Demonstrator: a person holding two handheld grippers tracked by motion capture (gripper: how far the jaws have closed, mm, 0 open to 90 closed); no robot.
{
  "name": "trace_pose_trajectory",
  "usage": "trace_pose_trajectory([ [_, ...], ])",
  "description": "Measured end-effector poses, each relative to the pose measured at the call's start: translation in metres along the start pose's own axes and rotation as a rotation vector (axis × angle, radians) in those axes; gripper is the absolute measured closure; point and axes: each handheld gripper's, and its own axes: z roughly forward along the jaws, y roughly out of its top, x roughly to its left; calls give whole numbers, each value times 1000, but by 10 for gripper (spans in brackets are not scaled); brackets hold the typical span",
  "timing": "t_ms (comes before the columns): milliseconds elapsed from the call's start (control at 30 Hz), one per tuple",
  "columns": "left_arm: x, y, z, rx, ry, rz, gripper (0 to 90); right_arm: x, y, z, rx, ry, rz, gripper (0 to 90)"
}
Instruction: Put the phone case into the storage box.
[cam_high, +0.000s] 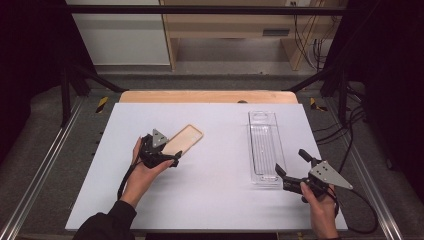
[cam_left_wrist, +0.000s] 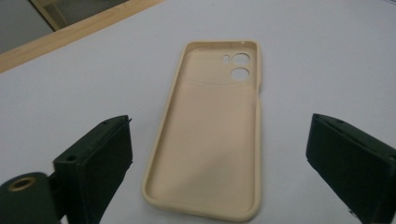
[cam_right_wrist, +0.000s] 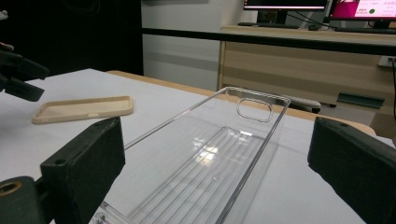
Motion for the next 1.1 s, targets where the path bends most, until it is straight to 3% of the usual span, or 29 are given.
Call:
trace_pose_trajectory([
  [233,-2,1,3,21,18,-15,212,0,0,0,0,0,1,45],
  [500,-9,1,5,46,-21,-2,563,0,-1,0,1,0,3,45],
  [700,-10,-2,8,79,-40,-46,801,0,-1,0,5,1,-1,45],
  [867,-10,-4,11,109,-36,-76,898,0,-1,0,5,-1,-2,45],
  [1100,-10,-6,18,145,-18,-115,900,0,-1,-1,5,-2,-9,45],
])
